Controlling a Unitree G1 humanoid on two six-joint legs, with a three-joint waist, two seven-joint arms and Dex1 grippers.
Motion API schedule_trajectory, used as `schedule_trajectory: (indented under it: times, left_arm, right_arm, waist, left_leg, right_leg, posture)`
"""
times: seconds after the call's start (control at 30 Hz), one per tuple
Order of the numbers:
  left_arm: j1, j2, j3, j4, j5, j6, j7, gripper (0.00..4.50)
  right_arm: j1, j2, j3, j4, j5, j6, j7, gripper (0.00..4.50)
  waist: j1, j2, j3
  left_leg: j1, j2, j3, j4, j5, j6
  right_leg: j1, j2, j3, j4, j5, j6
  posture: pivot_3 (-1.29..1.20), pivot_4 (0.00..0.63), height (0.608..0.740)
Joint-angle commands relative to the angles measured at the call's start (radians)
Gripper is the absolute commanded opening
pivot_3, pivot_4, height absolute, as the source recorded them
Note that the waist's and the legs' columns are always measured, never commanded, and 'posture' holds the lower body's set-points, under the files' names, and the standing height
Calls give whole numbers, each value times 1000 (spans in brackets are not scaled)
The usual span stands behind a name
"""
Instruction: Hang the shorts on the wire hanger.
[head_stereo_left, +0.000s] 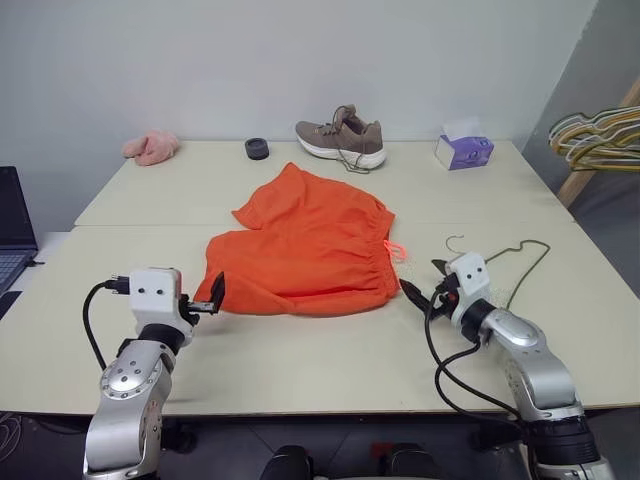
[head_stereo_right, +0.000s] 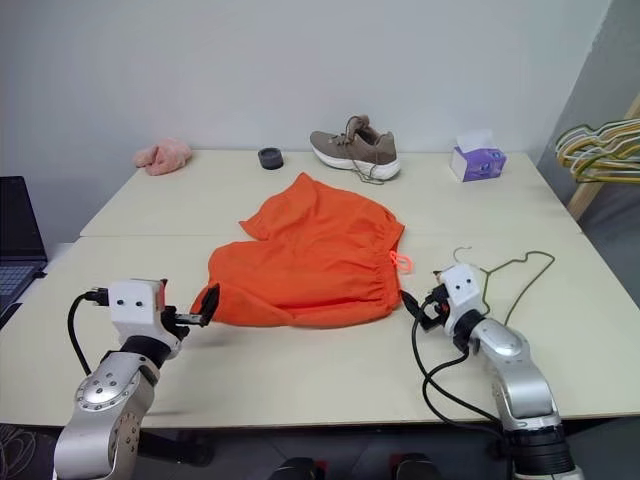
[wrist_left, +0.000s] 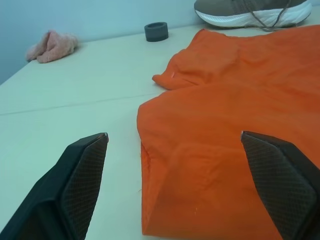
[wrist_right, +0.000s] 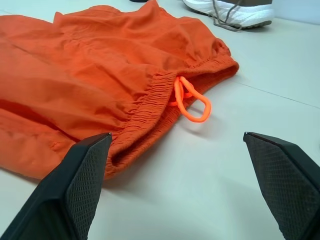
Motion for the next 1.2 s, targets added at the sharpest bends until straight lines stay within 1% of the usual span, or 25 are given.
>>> schedule_trajectory:
  times: [0.03,0.2,0.4,0.5,0.57,0.8,0.9,0.97,1.03,1.1,1.2]
  left_arm:
    - [-2,7,13,-14,20,-43,8,4486]
    - [0,22,2,0,62,-38,12,4486]
    - [9,21,6,17,69,-61,-4,4486]
    - [23,14,45,13,-9,-101,-61,4486]
    - [34,26,46,9,-39,-121,-106,4486]
    - [40,158,6,78,-4,-182,-248,4486]
    - [31,251,-23,145,47,-237,-321,4486]
    - [-7,296,-36,215,79,-259,-335,4486]
    - [-32,320,-48,262,101,-285,-343,4486]
    - [-64,324,-48,302,95,-288,-350,4486]
    - [-98,318,-53,338,56,-238,-385,4486]
  right_arm:
    - [-9,-8,-2,-19,1,-33,11,4500]
    - [-4,-35,32,-32,-14,-61,53,4500]
    - [-15,-61,51,-24,-12,-47,83,4500]
    - [-27,-80,65,-24,-9,-47,119,4500]
    - [-33,-95,74,-24,-5,-50,145,4500]
    - [-69,-158,103,-61,40,-13,281,4500]
    - [-92,-208,143,-107,58,12,370,4500]
    - [-106,-251,175,-141,61,19,430,4500]
    - [-112,-276,197,-157,54,15,459,4500]
    - [-110,-297,215,-169,42,2,481,4500]
    - [-106,-311,225,-180,38,0,495,4500]
  waist:
    - [0,0,0]
    - [0,0,0]
    - [0,0,0]
    - [-1,0,0]
    - [-1,0,0]
    - [-9,1,0]
    - [-17,1,1]
    - [-20,2,1]
    - [-21,2,1]
    - [-22,2,1]
    - [-23,2,1]
  left_leg:
    - [0,0,0,0,0,0]
    - [0,0,0,0,0,0]
    - [0,0,0,0,0,0]
    - [0,0,0,0,0,0]
    - [0,0,0,0,0,0]
    - [0,0,0,0,0,0]
    - [0,0,-1,0,0,0]
    - [0,0,-1,0,0,0]
    - [0,0,-1,0,0,0]
    - [0,0,-1,0,0,0]
    - [0,0,-2,0,0,0]
  right_leg:
    - [0,0,0,0,0,0]
    - [0,0,0,0,0,0]
    - [0,0,0,0,0,0]
    - [0,0,0,0,0,0]
    - [0,0,0,0,0,0]
    - [1,0,-1,0,0,0]
    - [0,0,-1,0,0,0]
    - [0,0,-1,0,0,-1]
    - [0,0,-2,0,0,-1]
    - [0,0,-2,0,0,-1]
    - [0,0,-2,0,0,-1]
  posture:
    - [7,41,740]
    - [5,43,740]
    - [4,43,740]
    - [6,44,740]
    - [3,44,740]
    - [-6,44,740]
    - [-21,44,740]
    - [-29,45,740]
    - [-38,45,740]
    - [-43,46,740]
    - [-51,46,740]
